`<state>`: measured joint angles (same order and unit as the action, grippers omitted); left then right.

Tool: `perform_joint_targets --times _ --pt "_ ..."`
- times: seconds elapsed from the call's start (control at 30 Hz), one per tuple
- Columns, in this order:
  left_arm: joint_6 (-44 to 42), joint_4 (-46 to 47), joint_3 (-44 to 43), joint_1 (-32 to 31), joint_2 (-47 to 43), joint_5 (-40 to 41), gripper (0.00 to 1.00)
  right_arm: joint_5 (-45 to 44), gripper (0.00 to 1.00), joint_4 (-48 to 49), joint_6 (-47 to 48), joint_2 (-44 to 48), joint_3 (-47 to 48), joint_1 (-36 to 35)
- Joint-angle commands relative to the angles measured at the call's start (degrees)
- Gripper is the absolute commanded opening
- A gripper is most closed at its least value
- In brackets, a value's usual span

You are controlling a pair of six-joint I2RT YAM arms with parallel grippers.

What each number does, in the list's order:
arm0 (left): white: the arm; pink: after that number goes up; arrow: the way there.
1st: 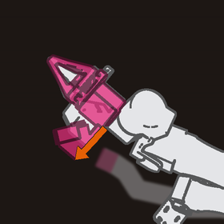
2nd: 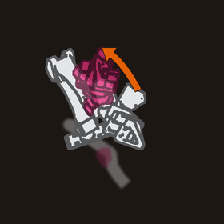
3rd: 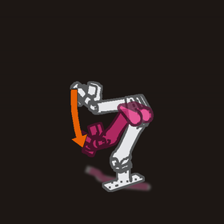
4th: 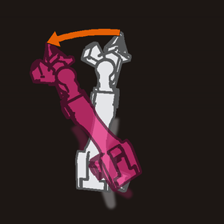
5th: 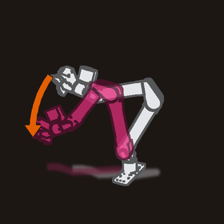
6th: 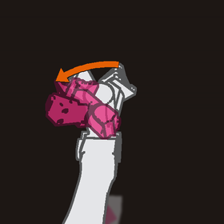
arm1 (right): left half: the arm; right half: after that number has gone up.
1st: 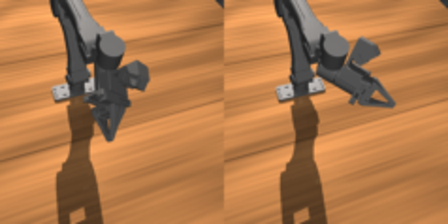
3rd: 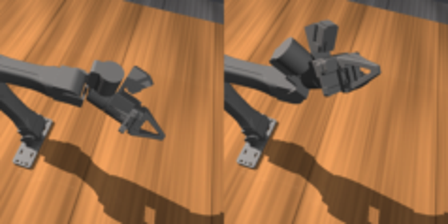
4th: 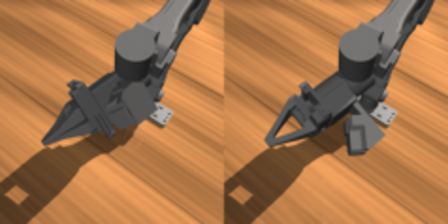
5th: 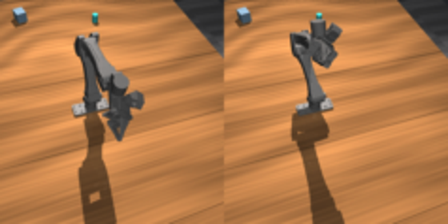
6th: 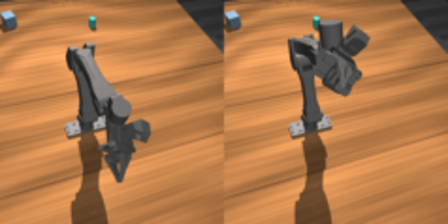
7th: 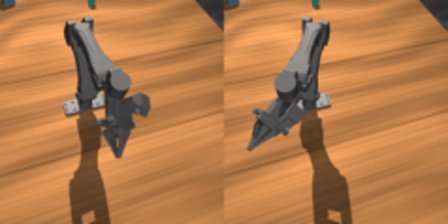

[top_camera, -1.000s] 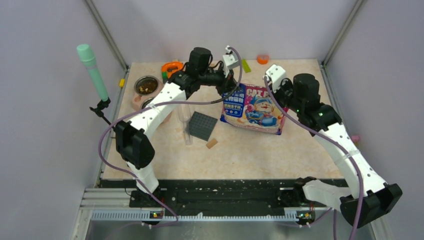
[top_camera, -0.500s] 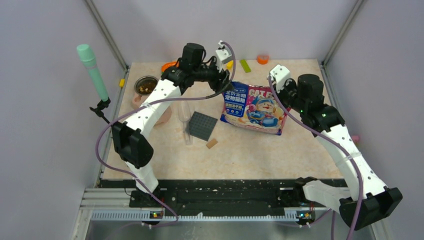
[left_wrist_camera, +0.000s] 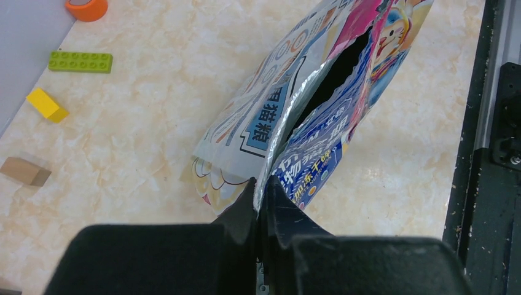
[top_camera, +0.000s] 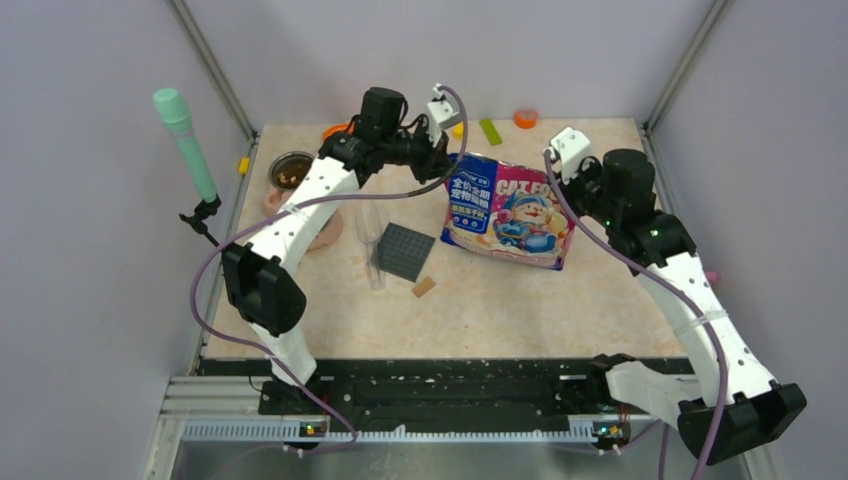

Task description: Serve the pet food

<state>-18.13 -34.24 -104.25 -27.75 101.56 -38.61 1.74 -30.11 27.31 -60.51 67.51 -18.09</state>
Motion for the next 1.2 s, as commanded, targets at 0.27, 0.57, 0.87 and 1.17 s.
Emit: perform_joint_targets --times 0.27,0.57,0.87,1.17 --pt "4.42 8.44 0.85 1.63 -2.32 3.69 0.00 -7.15 0.00 -0.40 1.01 2.81 0.92 3.49" --pt "9.40 14.99 7.60 7.22 -6.74 13.53 0.00 -10.06 0.00 4.87 0.91 8.16 -3.70 7.85" --pt "14.20 17.47 12.18 8.21 -9.34 20.30 0.00 -13.79 0.00 7.23 1.81 12.84 -9.09 7.89" --pt "14.84 18.69 13.57 8.24 -9.98 21.77 0.00 -13.65 0.00 8.32 2.24 13.61 -10.20 8.40"
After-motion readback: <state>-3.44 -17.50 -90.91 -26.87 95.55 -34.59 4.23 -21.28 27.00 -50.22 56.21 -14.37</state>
